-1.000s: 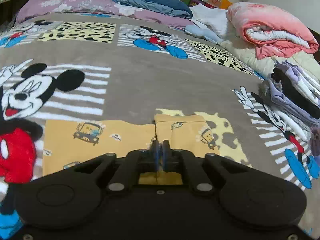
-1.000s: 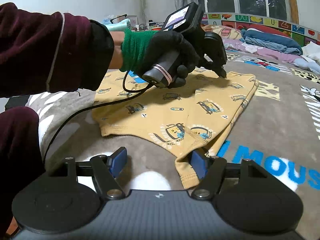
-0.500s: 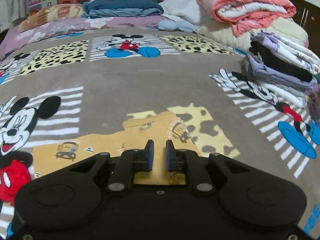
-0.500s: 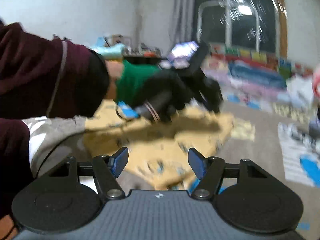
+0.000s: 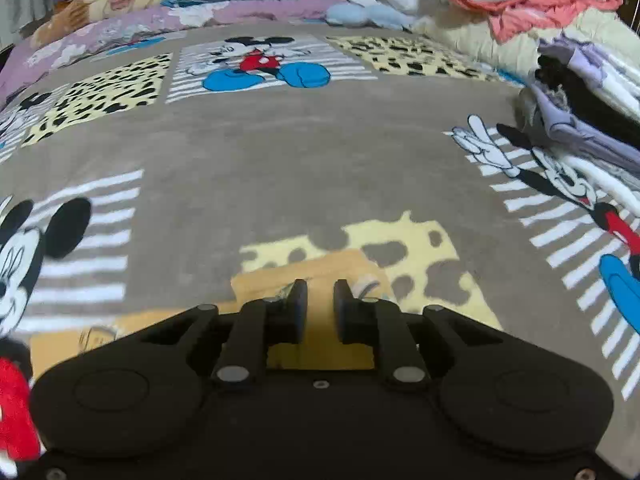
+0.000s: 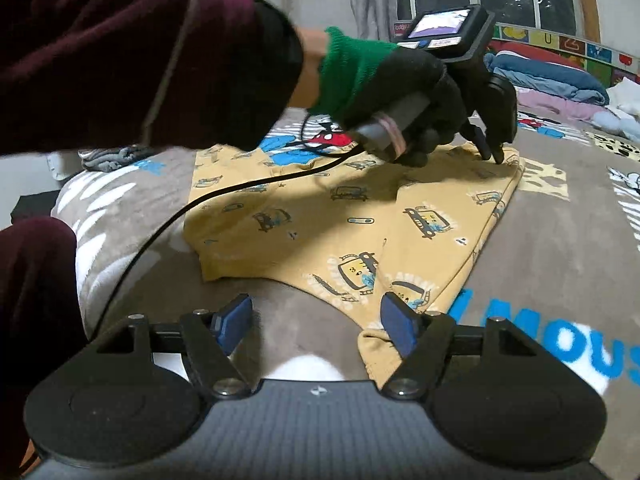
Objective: Fold clothes
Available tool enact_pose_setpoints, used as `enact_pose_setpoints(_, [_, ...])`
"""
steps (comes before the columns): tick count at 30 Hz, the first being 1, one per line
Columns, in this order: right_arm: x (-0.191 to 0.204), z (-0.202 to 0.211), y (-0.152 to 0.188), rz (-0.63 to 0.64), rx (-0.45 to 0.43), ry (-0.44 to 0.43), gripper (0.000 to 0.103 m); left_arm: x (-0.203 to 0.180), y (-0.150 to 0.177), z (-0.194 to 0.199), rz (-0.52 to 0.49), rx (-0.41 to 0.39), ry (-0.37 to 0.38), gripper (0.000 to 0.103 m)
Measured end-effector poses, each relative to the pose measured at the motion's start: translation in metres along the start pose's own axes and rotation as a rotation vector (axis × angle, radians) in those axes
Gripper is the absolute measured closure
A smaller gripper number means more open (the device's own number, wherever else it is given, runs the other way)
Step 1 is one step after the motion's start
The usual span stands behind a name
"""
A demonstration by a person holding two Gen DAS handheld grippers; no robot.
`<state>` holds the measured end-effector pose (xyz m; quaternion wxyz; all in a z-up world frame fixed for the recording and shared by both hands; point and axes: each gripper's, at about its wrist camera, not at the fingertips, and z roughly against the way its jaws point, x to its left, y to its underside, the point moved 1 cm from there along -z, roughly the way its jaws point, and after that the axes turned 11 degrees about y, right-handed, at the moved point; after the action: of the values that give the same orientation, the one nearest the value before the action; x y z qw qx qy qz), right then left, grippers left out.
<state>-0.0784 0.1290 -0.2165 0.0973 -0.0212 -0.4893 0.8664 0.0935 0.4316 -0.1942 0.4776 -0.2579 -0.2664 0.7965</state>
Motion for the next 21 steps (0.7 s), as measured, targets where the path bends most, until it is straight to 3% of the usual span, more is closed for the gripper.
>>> enact_pose_setpoints(4, [0.004, 0.002, 0.001, 0.014, -0.001, 0.003, 0.029, -0.003, -0.013, 0.014, 0.019, -0.037, 0.012, 0.080])
enact_pose_setpoints(5, [0.006, 0.002, 0.001, 0.018, -0.003, 0.005, 0.029, -0.004, -0.011, 0.025, 0.030, -0.064, 0.040, 0.073])
enact_pose_setpoints(6, [0.006, 0.003, 0.000, 0.018, -0.007, 0.006, 0.028, -0.004, -0.008, 0.036, 0.034, -0.087, 0.053, 0.059])
enact_pose_setpoints(7, [0.006, 0.004, 0.000, 0.018, -0.012, 0.007, 0.029, -0.005, -0.003, 0.048, 0.033, -0.111, 0.054, 0.056])
enact_pose_setpoints(10, [0.022, 0.012, 0.002, 0.060, -0.020, -0.031, 0.035, 0.003, 0.023, 0.091, 0.073, -0.158, 0.093, 0.055])
enact_pose_setpoints(19, [0.083, 0.037, 0.012, 0.223, -0.040, -0.180, 0.036, 0.049, 0.125, 0.213, 0.268, -0.296, 0.102, 0.040])
enact_pose_setpoints(21, [0.086, 0.039, 0.013, 0.224, -0.047, -0.173, 0.036, 0.057, 0.145, 0.233, 0.310, -0.321, 0.091, 0.039])
